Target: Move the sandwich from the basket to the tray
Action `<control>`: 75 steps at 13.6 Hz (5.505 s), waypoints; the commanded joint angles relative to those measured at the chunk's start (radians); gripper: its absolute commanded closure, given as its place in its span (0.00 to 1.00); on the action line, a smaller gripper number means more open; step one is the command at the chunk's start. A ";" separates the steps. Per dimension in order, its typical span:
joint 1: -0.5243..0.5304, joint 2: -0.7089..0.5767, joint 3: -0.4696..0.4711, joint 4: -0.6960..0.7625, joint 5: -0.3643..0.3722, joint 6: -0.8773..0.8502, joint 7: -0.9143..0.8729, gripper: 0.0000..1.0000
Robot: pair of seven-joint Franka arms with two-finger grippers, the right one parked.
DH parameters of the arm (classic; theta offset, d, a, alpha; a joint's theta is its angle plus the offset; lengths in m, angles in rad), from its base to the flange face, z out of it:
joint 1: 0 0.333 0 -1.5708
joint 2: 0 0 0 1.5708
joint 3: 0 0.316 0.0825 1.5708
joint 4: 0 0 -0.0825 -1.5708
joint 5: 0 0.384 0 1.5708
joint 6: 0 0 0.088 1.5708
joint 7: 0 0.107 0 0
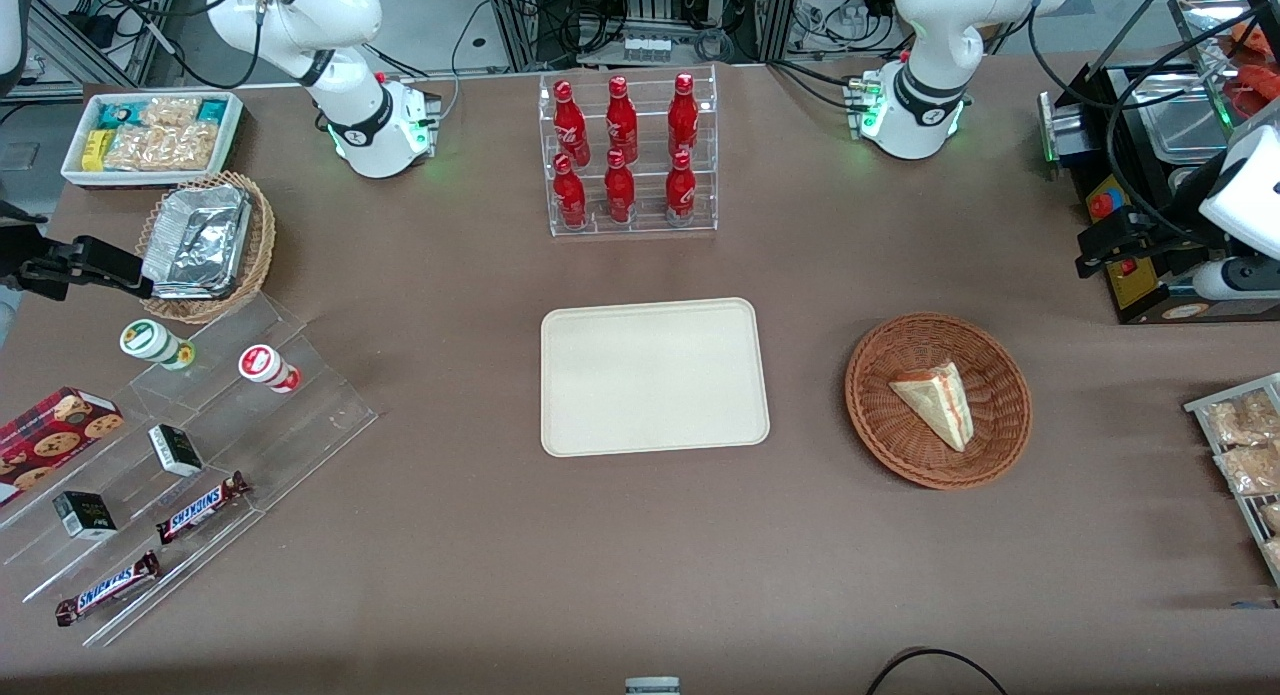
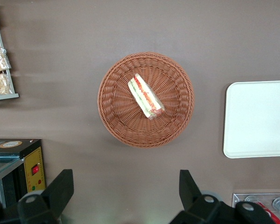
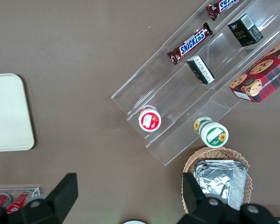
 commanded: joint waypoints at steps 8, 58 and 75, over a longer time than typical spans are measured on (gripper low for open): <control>-0.035 -0.030 -0.007 -0.409 0.023 0.430 -0.379 0.00; -0.638 0.436 -0.024 0.010 0.075 0.366 -0.792 1.00; -0.793 0.774 -0.017 0.138 0.182 0.579 -0.910 1.00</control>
